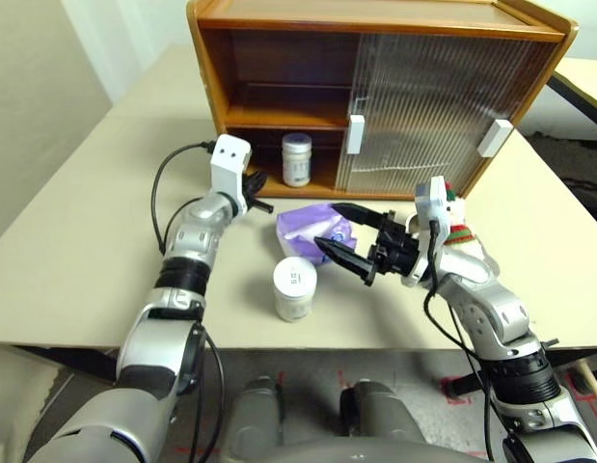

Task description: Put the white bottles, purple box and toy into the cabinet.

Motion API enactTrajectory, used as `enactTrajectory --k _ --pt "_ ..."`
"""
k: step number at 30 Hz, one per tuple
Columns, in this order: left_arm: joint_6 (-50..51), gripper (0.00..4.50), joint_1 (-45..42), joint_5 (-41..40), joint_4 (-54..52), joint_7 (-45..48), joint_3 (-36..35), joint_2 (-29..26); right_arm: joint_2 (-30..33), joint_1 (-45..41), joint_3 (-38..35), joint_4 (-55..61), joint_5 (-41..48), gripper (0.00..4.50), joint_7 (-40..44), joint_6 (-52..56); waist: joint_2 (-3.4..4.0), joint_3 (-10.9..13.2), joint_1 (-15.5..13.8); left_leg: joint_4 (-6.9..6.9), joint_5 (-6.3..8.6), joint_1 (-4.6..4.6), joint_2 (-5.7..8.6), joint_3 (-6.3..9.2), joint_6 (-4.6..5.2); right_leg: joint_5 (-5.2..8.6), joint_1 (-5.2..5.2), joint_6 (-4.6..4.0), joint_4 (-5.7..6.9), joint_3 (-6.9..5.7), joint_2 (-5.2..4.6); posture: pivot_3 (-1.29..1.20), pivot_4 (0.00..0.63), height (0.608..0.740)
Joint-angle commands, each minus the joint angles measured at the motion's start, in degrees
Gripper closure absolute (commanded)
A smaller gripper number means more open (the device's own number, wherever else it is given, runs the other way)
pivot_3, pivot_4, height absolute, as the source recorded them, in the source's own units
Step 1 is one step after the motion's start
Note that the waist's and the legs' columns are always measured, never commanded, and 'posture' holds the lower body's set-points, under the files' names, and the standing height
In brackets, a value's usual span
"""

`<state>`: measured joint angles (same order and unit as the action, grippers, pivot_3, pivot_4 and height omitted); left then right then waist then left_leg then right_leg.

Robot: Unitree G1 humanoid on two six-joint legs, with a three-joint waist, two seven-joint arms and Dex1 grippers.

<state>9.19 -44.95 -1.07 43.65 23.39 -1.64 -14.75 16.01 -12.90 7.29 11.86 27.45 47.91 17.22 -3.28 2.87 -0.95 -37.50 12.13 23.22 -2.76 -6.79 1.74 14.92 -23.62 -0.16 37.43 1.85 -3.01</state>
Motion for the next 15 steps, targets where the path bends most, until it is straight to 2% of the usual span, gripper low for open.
enactTrajectory --k 1,15 --pt "-2.6 4.44 -2.3 1.7 4.9 -1.5 1.3 0.8 0.6 0.7 0.3 0.5 -0.8 0.0 0.0 -1.0 0.0 0.0 0.0 0.0 0.0 0.0 0.0 -0.01 0.0 0.0 0.0 0.0 0.0 0.0 0.0 0.06 0.0 0.74" --pt "-9.3 4.44 -9.3 4.7 17.1 -4.1 3.6 2.9 1.1 1.9 -0.1 2.3 -0.6 0.0 -0.6 -0.6 0.0 0.0 0.0 -0.07 0.0 0.05 0.0 -0.01 0.0 0.02 0.0 0.05 -0.03 -0.01 0.01 0.03 0.0 0.74"
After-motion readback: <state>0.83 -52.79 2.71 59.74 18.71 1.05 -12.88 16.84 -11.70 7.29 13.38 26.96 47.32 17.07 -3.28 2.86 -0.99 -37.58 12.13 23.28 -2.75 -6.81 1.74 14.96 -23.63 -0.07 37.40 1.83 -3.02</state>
